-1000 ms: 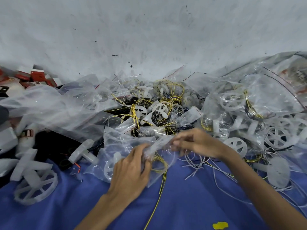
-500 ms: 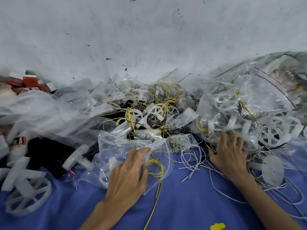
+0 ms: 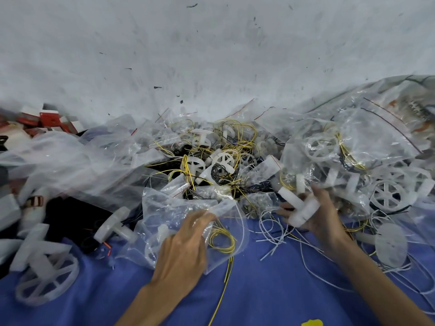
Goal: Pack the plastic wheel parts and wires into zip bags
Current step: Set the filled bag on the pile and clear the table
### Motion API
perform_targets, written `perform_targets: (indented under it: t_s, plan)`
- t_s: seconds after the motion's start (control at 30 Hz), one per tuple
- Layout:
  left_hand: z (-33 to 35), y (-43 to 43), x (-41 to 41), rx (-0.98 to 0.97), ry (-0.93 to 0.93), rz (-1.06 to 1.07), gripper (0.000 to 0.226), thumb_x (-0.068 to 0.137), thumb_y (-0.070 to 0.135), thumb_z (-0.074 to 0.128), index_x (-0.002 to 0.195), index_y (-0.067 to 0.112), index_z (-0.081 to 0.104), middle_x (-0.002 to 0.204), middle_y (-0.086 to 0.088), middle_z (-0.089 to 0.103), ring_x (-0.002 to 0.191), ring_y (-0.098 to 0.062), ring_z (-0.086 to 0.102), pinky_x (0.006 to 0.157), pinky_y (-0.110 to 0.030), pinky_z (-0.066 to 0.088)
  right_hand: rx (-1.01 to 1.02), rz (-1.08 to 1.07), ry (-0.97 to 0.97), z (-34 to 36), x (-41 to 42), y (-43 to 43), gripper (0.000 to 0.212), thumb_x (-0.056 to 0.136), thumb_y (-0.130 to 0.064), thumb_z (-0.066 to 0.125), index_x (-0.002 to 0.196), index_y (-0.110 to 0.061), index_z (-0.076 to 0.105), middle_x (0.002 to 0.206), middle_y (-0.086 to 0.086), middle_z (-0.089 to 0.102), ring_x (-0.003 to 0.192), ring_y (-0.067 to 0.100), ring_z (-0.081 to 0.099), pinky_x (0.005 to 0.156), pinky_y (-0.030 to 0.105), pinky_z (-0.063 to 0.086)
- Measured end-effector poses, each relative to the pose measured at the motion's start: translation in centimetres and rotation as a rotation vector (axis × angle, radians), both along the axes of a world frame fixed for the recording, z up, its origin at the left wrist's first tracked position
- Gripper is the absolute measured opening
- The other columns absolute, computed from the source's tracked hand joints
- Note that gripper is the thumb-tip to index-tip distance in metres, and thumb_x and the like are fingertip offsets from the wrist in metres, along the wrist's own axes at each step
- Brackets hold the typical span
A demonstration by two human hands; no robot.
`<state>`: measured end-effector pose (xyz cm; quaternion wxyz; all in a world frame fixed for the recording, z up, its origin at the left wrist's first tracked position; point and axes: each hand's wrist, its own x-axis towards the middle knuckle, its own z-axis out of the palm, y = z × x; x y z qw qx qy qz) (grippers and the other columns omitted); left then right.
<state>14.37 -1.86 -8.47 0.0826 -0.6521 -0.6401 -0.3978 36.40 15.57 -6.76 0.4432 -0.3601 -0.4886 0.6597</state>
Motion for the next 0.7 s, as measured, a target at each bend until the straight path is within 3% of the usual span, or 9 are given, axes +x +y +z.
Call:
perform_targets:
  t_s: [0.07,0.13,0.23,0.3,0.37,0.47,0.57,0.63,0.7]
  plan:
    - [0.0,0.0,-0.1,0.0,0.029,-0.005,0.049,0.075,-0.004,0.047,0.111,0.031,0.046,0.12,-0.004,0.059,0.054,-0.019,0.062,0.045,-0.036,0.05,-0.185,0.16,0.22,0.2,-0.2,0.0,0.075,0.074,-0.068,0.05,0.12,-0.008,0.05,0.11,0.029,0.063,0.099,0.047,0.062,0.073,0.046,0.058]
    - [0.1,0.0,-0.2,0.013,0.055,0.001,0.048,0.074,-0.005,0.051,0.108,0.028,0.053,0.121,-0.005,0.059,0.055,-0.02,0.063,0.043,-0.04,0.051,-0.296,0.317,0.403,0.5,0.0,-0.4,0.077,0.074,-0.07,0.049,0.128,-0.016,0.048,0.122,0.031,0.056,0.109,0.05,0.055,0.084,0.048,0.054]
    - [0.1,-0.1,-0.3,0.045,0.108,0.006,0.032,0.07,-0.006,0.057,0.087,0.017,0.07,0.116,-0.007,0.063,0.045,-0.015,0.058,0.038,-0.034,0.047,-0.331,0.412,0.403,0.5,0.3,-0.8,0.082,0.075,-0.072,0.044,0.136,-0.018,0.044,0.133,0.027,0.05,0.089,0.037,0.068,0.066,0.031,0.06]
    - [0.0,-0.1,-0.4,0.064,0.092,0.015,0.024,0.075,0.005,0.049,0.078,0.016,0.071,0.113,-0.004,0.065,0.043,-0.012,0.056,0.039,-0.031,0.047,-0.285,0.421,0.408,0.6,0.2,-1.2,0.085,0.07,-0.066,0.061,0.136,-0.015,0.045,0.132,0.028,0.05,0.075,0.027,0.069,0.06,0.024,0.058]
    - [-0.2,0.0,-0.2,0.068,0.009,0.034,0.029,0.082,0.014,0.041,0.084,0.016,0.07,0.111,0.001,0.064,0.046,-0.007,0.052,0.045,-0.032,0.048,-0.232,0.423,0.447,0.5,0.1,-1.5,0.093,0.052,-0.047,0.087,0.126,-0.003,0.051,0.127,0.031,0.053,0.089,0.029,0.068,0.065,0.024,0.058]
    - [-0.5,0.2,-0.1,0.054,-0.161,0.065,0.028,0.084,0.016,0.049,0.107,0.019,0.065,0.115,0.011,0.06,0.055,-0.004,0.05,0.059,-0.036,0.051,-0.197,0.444,0.521,0.4,0.0,-1.8,0.098,0.037,-0.024,0.096,0.12,0.004,0.052,0.123,0.026,0.057,0.107,0.032,0.062,0.078,0.028,0.057]
    - [-0.4,0.2,0.0,0.033,-0.261,0.024,0.034,0.082,0.018,0.053,0.116,0.023,0.058,0.118,0.016,0.056,0.052,0.002,0.049,0.063,-0.023,0.043,-0.152,0.499,0.557,0.4,-0.2,-1.9,0.1,0.042,-0.012,0.092,0.13,0.001,0.049,0.131,0.023,0.053,0.12,0.031,0.054,0.099,0.034,0.045]
    - [-0.3,0.1,0.1,0.028,-0.315,-0.018,0.038,0.08,0.014,0.057,0.117,0.025,0.056,0.118,0.017,0.055,0.052,0.004,0.05,0.06,-0.01,0.038,-0.117,0.59,0.576,0.7,-0.3,-2.0,0.102,0.051,-0.008,0.087,0.139,-0.004,0.037,0.138,0.022,0.046,0.129,0.031,0.044,0.105,0.031,0.033]
    - [-0.2,0.2,0.1,0.021,-0.365,-0.037,0.042,0.079,0.015,0.057,0.117,0.031,0.053,0.117,0.02,0.056,0.051,0.001,0.05,0.056,-0.006,0.036,-0.103,0.679,0.585,0.7,-0.4,-2.2,0.098,0.057,-0.002,0.082,0.141,-0.004,0.033,0.141,0.025,0.041,0.133,0.032,0.038,0.107,0.03,0.028]
